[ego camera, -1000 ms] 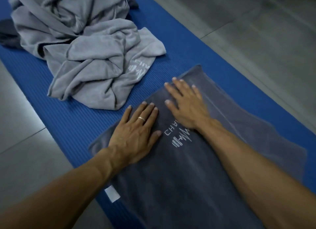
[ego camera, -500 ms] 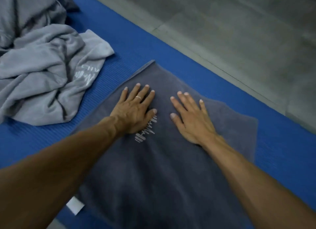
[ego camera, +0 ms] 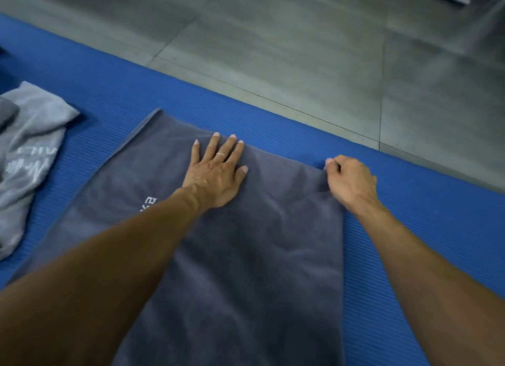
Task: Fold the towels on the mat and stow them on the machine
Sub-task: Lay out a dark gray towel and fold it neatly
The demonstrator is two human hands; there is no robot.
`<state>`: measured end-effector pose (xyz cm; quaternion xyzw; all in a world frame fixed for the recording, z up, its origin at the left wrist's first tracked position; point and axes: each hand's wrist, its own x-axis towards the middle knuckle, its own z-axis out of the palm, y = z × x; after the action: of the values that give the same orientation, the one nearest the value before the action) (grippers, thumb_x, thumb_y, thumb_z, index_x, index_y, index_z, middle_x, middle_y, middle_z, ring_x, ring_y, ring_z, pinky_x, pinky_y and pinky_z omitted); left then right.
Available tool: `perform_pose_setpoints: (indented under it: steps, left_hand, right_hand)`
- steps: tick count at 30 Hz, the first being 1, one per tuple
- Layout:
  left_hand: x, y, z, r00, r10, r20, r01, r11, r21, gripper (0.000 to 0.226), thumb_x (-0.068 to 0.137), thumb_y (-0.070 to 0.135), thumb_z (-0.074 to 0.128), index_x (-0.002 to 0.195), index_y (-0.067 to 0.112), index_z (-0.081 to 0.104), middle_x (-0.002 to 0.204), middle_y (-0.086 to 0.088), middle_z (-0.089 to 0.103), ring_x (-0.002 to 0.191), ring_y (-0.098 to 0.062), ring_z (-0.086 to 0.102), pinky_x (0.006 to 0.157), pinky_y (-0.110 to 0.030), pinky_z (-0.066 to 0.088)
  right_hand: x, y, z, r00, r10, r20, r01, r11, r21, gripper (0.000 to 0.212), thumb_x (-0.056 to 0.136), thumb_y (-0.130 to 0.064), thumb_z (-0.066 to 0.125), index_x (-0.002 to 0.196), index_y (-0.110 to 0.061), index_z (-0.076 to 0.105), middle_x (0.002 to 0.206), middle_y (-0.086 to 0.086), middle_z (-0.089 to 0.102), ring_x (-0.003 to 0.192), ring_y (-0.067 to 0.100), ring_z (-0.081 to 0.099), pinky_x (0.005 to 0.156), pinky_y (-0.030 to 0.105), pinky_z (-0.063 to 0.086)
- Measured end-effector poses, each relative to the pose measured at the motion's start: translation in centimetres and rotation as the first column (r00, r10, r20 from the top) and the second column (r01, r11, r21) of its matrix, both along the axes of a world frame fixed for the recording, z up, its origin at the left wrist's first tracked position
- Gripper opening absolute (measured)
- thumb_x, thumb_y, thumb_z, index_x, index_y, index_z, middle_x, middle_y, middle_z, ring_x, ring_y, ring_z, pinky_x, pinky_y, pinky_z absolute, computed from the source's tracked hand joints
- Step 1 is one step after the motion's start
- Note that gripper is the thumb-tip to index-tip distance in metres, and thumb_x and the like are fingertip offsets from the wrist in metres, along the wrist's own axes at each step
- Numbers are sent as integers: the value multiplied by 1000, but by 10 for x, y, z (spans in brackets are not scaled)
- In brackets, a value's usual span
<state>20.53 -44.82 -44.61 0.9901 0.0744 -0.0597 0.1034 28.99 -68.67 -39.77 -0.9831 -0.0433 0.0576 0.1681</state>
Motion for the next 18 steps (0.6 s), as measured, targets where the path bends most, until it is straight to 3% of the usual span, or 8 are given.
perform_pose_setpoints:
  steps: [3, 5, 8, 10, 12, 14, 16, 18]
  left_hand:
    - [-3, -2, -5, 1000, 8, 25, -10, 997, 71, 64, 97, 52, 11, 154, 27, -1, 162, 9, -1, 149, -22, -8, 118, -54, -4]
    - [-4, -2, -5, 999, 10, 37, -13, 998, 67, 64, 96, 53, 12, 154, 27, 0, 162, 9, 0, 149, -22, -7, 119, -54, -3]
    - [-4, -1, -4, 999, 9, 47, -13, 997, 73, 65, 96, 54, 10, 154, 27, 1, 162, 9, 1, 149, -22, -7, 119, -53, -2]
    - [-4, 0, -5, 998, 17, 59, -21, 998, 66, 65, 95, 54, 10, 154, 28, 1, 162, 9, 1, 149, -21, -7, 119, -53, -3]
    - [-3, 0, -6, 997, 14, 69, -19, 998, 64, 66, 95, 54, 10, 154, 28, 2, 162, 9, 2, 149, -21, -6, 119, -52, -3]
    - [-3, 0, -8, 997, 8, 72, -12, 998, 68, 66, 95, 54, 9, 154, 28, 1, 162, 8, 1, 149, -22, -6, 119, -53, -2]
    - [-3, 0, -9, 998, 4, 70, -9, 997, 72, 67, 94, 55, 9, 154, 27, 0, 162, 8, 0, 149, -22, -7, 119, -54, -2]
    - [-2, 1, -8, 997, -3, 71, -2, 997, 80, 69, 93, 58, 9, 154, 27, 1, 163, 8, 0, 149, -22, -7, 119, -54, -3]
  right_hand:
    - [11, -7, 2, 994, -81, -80, 99, 960, 260, 28, 96, -33, 52, 84, -17, 73, 96, -4, 70, 99, 23, 63, 94, 43, 47]
    - [12, -9, 5, 980, -22, -199, 74, 965, 253, 17, 86, -36, 69, 79, -21, 72, 80, -6, 69, 78, 16, 63, 73, 33, 52]
    - [7, -9, 18, 913, 121, -389, -26, 970, 241, 16, 81, -35, 77, 86, -22, 69, 59, -9, 54, 51, 6, 48, 51, 19, 35]
    - [5, -6, 25, 886, 192, -423, -156, 981, 118, 15, 82, -31, 76, 90, -25, 66, 67, -7, 59, 59, 6, 52, 54, 20, 37]
    - [4, -4, 30, 873, 191, -449, -241, 969, -57, 8, 82, -28, 73, 81, -24, 66, 76, -5, 64, 71, 11, 58, 60, 24, 43]
    - [6, -9, 33, 868, 137, -476, -267, 940, -215, 10, 83, -22, 67, 73, -18, 68, 76, 3, 69, 70, 18, 63, 59, 27, 47]
    - [19, -21, 37, 897, 23, -442, -198, 914, -353, 6, 77, -10, 65, 73, -10, 69, 66, 9, 70, 62, 21, 65, 60, 28, 52]
    - [38, -34, 43, 917, -105, -384, -58, 919, -390, 6, 76, -5, 64, 77, -8, 69, 56, 8, 68, 59, 23, 66, 66, 33, 58]
